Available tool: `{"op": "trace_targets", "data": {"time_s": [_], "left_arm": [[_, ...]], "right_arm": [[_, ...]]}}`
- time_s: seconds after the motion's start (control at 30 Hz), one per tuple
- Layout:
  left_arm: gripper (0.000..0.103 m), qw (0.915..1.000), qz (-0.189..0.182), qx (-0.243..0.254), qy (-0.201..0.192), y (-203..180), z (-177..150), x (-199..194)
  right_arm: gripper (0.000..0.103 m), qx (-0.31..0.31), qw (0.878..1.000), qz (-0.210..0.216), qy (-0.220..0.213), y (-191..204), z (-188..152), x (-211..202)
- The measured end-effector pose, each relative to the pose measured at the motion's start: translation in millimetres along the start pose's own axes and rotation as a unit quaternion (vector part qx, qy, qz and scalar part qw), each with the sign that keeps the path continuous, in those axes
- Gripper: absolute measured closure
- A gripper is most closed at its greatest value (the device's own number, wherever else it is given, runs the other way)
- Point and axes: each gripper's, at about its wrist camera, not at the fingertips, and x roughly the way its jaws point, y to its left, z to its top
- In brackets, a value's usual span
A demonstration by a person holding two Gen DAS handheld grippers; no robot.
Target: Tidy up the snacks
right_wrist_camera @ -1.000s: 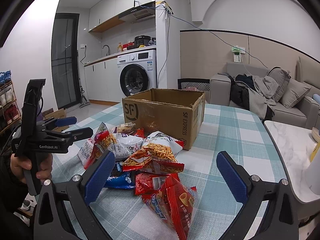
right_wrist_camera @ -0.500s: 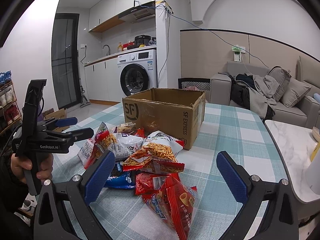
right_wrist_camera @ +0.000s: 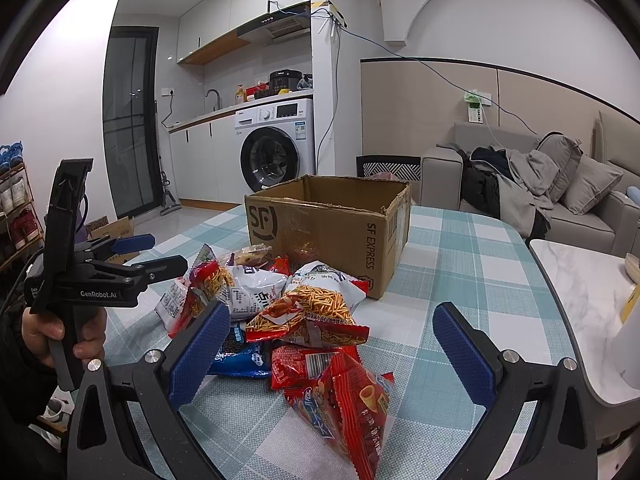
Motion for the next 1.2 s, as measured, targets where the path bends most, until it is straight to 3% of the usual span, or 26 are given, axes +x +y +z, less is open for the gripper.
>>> {"op": "trace_targets", "data": {"time_s": [0.73, 1.03, 1.2], "left_arm": [[0.000, 0.9999, -0.004, -0.011, 0.010, 4, -1, 6], [0.000, 0.9995, -0.007, 0.005, 0.029, 4, -1, 11], [0.000, 0.9982, -0.015, 0.003, 0.058, 7, -2, 16]], "right_arm": [[0.000, 0.012, 1.000, -0.020, 0.017, -6, -2, 9], [0.000, 0.021, 0.997, -0.023, 0.076, -13, -4, 22], [0.000, 0.031, 0.994, -0.020, 0.102, -17, -4, 20]]}}
